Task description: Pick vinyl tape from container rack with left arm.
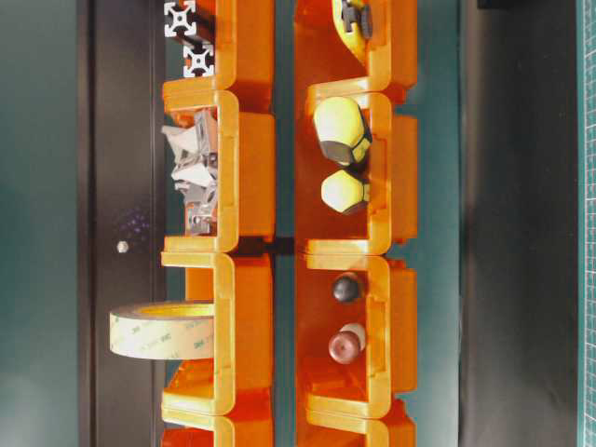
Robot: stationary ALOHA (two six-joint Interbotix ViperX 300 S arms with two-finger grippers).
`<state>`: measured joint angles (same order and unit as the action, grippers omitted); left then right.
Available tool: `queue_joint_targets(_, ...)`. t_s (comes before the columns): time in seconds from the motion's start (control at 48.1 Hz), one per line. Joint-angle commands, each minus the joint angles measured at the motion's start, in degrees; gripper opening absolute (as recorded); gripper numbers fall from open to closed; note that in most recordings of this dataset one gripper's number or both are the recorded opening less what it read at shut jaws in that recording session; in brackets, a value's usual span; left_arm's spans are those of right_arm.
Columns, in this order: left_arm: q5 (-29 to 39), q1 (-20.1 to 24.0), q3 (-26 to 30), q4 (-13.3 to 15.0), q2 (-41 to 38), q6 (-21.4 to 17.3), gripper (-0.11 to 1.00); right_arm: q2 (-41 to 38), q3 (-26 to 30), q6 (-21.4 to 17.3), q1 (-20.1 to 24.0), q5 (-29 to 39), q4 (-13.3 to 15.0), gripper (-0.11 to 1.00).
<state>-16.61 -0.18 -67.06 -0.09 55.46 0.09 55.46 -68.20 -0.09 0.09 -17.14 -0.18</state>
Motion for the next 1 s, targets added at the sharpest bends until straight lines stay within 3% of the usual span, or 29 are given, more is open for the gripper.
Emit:
queue_joint_targets(0.0,2.8,0.4,3.2,-3.2,-0.4,1.6,0.05,-0.5,1.8,-0.7,0.1,-0.4,-0.1,0.02)
queue_joint_targets(0.187,20.1,0.8,11.9,-3.2,1.1,4.0,0.00,-0.4,1.7,-0.6,0.1,-4.2,-0.4,0.00)
queue_joint_targets(0.395,40.7,1.4,24.8,-3.5,1.1,3.6,0.00,-0.6,1.7,-0.6,-0.4,-4.6,-0.4,0.00)
queue_joint_targets(0.603,60.9,5.4,40.2,-4.0,-3.5,2.8,0.00,-0.9,1.7,-0.6,-0.4,-4.4,-0.4,0.00)
queue_joint_targets(0.77,74.1,7.9,49.1,-4.5,-9.1,-1.8,0.00,-0.9,1.7,-0.6,-0.4,-4.4,-0.5,0.00)
queue_joint_targets(0.978,85.4,8.3,55.9,-4.5,-16.0,-7.8,0.00,-0.9,1.7,-0.6,-0.4,-4.5,-0.5,0.00)
